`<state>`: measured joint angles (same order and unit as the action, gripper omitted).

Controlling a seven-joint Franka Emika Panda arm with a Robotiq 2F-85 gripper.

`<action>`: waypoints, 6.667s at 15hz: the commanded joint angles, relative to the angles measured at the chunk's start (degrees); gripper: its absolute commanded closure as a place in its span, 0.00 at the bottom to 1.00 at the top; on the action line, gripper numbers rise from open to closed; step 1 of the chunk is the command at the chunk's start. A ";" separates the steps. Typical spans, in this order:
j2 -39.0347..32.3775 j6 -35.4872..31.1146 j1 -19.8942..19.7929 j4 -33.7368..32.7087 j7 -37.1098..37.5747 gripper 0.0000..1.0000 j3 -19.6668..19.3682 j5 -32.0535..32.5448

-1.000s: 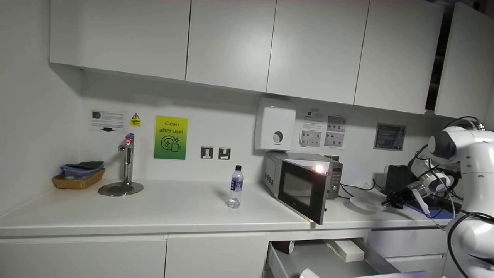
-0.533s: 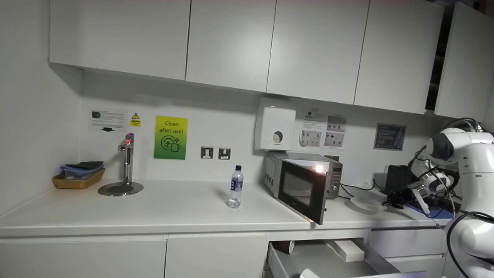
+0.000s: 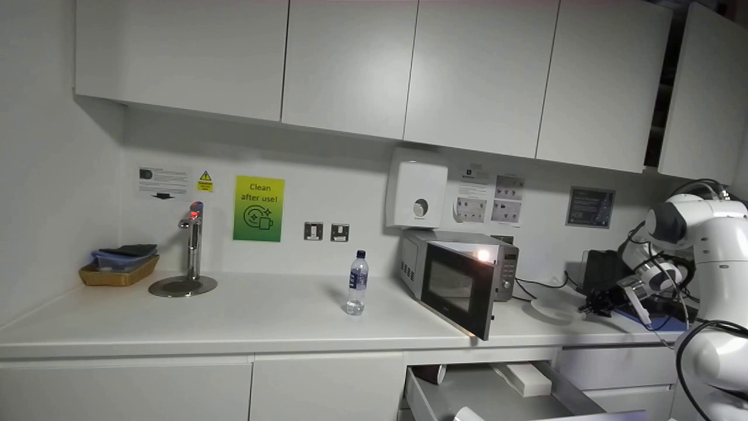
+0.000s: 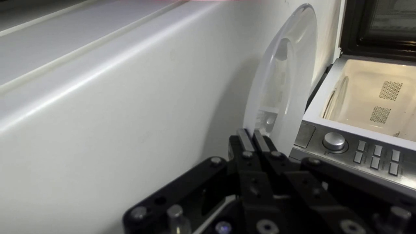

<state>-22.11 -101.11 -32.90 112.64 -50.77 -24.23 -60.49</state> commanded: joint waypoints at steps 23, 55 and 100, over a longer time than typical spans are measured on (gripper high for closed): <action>-7.07 2.55 -7.38 -9.57 2.03 0.99 3.07 -2.90; -11.92 3.98 -11.58 -13.85 2.04 0.68 7.26 -1.58; 4.16 0.87 -6.01 -8.49 1.50 0.00 6.16 5.79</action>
<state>-23.30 -98.62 -40.80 99.55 -49.74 -17.79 -56.89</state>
